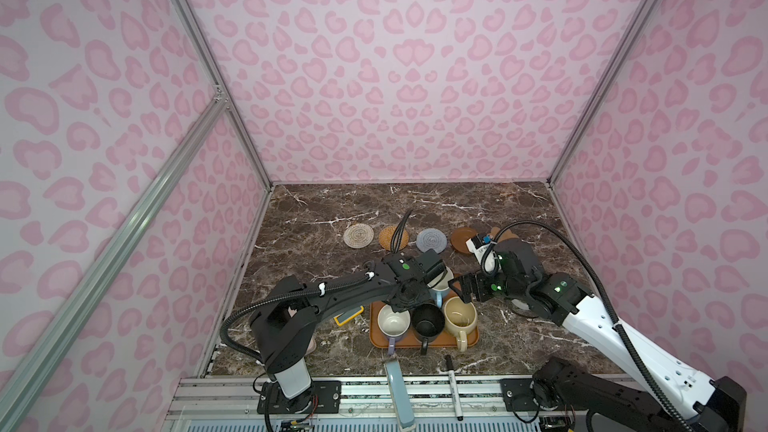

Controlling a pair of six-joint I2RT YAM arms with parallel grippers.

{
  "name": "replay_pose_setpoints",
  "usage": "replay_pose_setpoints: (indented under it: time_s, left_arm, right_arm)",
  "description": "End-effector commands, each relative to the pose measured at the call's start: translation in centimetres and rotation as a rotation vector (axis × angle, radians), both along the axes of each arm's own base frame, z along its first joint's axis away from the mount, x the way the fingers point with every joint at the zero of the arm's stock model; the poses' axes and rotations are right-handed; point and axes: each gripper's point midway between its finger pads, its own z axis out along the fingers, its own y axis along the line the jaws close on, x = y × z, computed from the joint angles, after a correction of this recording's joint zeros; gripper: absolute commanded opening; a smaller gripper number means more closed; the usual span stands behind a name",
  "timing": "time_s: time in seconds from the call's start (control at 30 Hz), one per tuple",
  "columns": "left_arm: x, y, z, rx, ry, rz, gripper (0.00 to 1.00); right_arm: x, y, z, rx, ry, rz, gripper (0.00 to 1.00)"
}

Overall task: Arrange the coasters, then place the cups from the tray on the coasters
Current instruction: 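Lower the left gripper into the white speckled mug while right gripper approaches, then lift the white speckled mug with the left gripper toward the multicolour woven coaster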

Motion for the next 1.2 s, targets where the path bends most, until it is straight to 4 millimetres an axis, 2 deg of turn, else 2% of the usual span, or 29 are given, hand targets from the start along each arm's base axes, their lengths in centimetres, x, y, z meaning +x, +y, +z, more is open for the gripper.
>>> replay_pose_setpoints:
  time_s: [0.0,0.13,0.63,0.9,0.93,1.17]
  left_arm:
    - [0.5,0.6,1.0,0.025,-0.038,0.006,0.08]
    - [0.6,0.8,1.4,0.041,-0.046,-0.005,0.00]
    - [1.0,1.4,3.8,0.042,-0.108,-0.028,0.00]
    - [1.7,2.2,6.0,0.062,-0.185,-0.070,0.00]
    - [2.1,1.8,7.3,0.046,-0.215,-0.079,0.00]
    - [2.8,2.8,10.5,0.054,-0.285,-0.158,0.00]
  right_arm:
    - [0.4,0.1,0.4,-0.003,-0.018,0.000,0.99]
    - [0.5,0.2,0.5,0.000,-0.020,0.002,0.99]
    - [0.7,0.5,0.4,0.011,-0.011,-0.001,0.99]
    - [0.7,1.6,1.5,0.072,-0.029,0.027,0.99]
    - [0.6,1.8,1.6,0.076,-0.033,0.032,0.99]
    - [0.8,3.4,2.7,0.083,-0.056,0.069,0.99]
